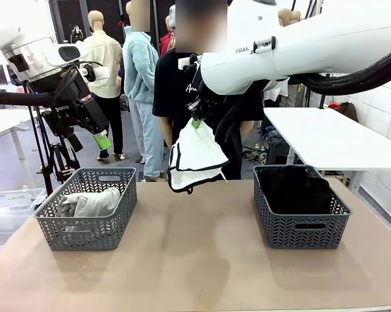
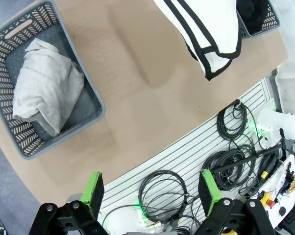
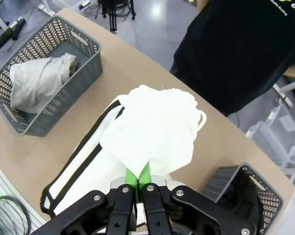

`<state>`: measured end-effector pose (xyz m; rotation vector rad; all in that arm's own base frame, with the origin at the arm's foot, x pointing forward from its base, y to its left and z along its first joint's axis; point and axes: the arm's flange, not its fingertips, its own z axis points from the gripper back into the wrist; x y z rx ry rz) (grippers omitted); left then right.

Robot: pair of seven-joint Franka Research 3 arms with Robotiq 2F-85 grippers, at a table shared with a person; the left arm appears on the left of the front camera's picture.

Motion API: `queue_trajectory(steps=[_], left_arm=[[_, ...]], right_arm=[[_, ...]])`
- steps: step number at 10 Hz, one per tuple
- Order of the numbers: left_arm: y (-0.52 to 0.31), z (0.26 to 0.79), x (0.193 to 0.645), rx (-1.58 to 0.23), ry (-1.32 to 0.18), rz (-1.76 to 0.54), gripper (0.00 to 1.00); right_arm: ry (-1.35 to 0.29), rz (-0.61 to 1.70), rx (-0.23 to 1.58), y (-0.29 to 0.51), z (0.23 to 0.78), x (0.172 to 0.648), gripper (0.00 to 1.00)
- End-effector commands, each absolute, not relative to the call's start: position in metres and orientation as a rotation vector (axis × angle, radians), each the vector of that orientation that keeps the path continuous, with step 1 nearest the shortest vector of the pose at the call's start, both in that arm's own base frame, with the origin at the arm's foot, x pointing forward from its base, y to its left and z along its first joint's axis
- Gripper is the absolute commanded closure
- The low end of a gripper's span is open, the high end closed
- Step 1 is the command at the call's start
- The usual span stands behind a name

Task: Sort the tops and bottoms.
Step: Lift clothes from the center of the table with your right hand, then sort the clothes according to human instructions.

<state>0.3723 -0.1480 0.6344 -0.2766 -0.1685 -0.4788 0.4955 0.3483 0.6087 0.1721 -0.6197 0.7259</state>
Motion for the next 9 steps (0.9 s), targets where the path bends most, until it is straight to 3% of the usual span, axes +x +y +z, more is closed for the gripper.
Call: queue_trajectory(steps=[1,9], left_arm=[[-0.1458,0.6352,0.3726,-0.286,-0.171,-0.476,0.0],[-0.1458,0.6352,0.3726,-0.286,-0.171,-0.476,0.0]], right_arm=[[-0.628,0.724,0.171,0.3467,0.6122,0.495,1.0],[-0.628,0.724,0.171,0.3467,0.6122,0.495,1.0]])
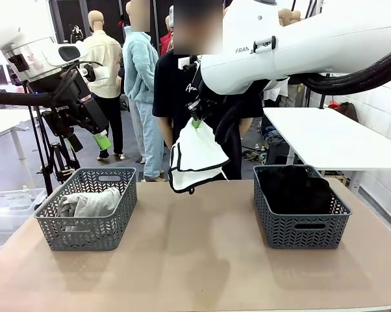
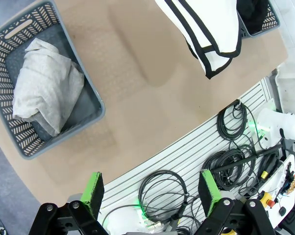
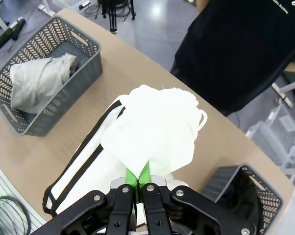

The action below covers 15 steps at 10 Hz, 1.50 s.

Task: Sort the tops and bottoms.
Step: Sort the clothes according to human instructions.

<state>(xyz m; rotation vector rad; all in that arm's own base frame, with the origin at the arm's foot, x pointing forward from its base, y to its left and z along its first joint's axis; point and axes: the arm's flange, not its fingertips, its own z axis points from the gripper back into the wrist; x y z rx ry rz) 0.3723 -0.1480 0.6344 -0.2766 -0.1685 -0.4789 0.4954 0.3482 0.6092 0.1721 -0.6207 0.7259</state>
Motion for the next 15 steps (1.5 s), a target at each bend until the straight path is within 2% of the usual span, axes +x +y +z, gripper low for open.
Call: queue_trajectory(steps=[1,15], left_arm=[[-0.1458,0.6352,0.3726,-0.286,-0.171,-0.476,0.0],[-0.1458,0.6352,0.3726,-0.286,-0.171,-0.476,0.0]], right_arm=[[-0.628,0.724,0.171,0.3467,0.6122,0.495,1.0],[-0.628,0.724,0.171,0.3467,0.6122,0.495,1.0]])
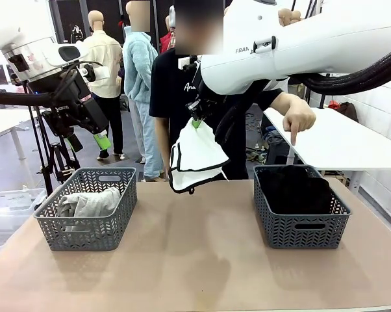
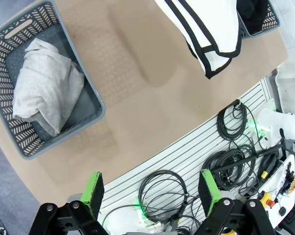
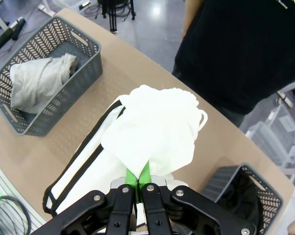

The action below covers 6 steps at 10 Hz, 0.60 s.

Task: Sort the tops and bottoms.
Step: Sort the clothes according to human instructions.

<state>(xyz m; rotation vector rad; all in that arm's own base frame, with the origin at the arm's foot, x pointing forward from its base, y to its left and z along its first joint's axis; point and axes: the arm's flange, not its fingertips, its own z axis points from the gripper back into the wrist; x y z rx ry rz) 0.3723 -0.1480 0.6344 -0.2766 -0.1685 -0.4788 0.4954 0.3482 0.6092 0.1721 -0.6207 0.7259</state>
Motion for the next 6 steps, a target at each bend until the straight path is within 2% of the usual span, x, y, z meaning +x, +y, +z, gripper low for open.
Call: queue_trajectory(steps=[1,6], left_arm=[[-0.1458,0.6352,0.3726,-0.286,-0.171,-0.476,0.0],[-0.1458,0.6352,0.3726,-0.286,-0.171,-0.476,0.0]], right_arm=[[-0.628,0.724,0.171,0.3467,0.6122,0.495,1.0],[-0.621,0.726,0.172,0.3482,0.6092,0.4954,1.0]])
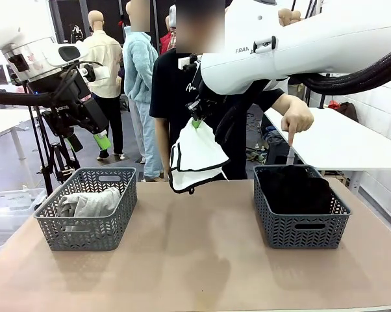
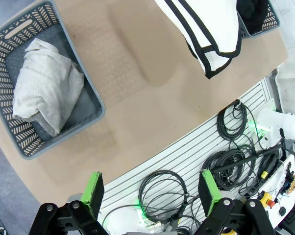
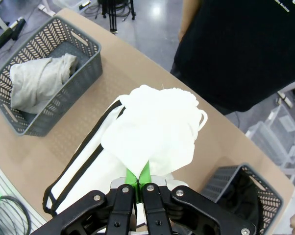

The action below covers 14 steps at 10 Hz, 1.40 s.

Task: Sort the tops and bottoms.
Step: Sort the clothes according to human instructions.

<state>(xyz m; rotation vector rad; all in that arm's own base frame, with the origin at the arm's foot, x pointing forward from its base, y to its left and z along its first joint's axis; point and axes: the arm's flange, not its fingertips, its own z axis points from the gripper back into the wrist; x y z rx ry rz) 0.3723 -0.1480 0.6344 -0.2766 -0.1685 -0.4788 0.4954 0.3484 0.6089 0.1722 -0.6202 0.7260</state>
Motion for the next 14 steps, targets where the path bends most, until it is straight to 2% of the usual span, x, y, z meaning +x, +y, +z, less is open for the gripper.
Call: queue_trajectory(steps=[1,3,7,9,12,13,14], left_arm=[[-0.146,0.635,0.373,-0.286,-0.171,-0.476,0.0],[-0.146,0.635,0.373,-0.286,-0.171,-0.476,0.0],[-0.146,0.635,0.373,-0.286,-0.171,-0.476,0.0],[-0.146,0.635,0.373,-0.286,-0.171,-0.476,0.0],[-0.146,0.635,0.373,-0.286,-0.171,-0.476,0.0],[-0.146,0.635,0.373,-0.286,-0.171,-0.476,0.0],[-0.146,0.635,0.373,-0.286,-0.171,-0.476,0.0]], right_arm=[[-0.62,0.72,0.189,0.344,0.617,0.493,1.0],[-0.666,0.698,0.172,0.327,0.643,0.484,1.0],[-0.716,0.508,0.075,0.242,0.683,0.46,1.0],[-0.664,0.375,0.01,0.189,0.668,0.456,1.0],[-0.575,0.18,0.047,0.112,0.612,0.459,1.0],[-0.602,0.151,0.043,0.109,0.61,0.462,1.0],[-0.563,0.26,0.017,0.118,0.624,0.467,1.0]])
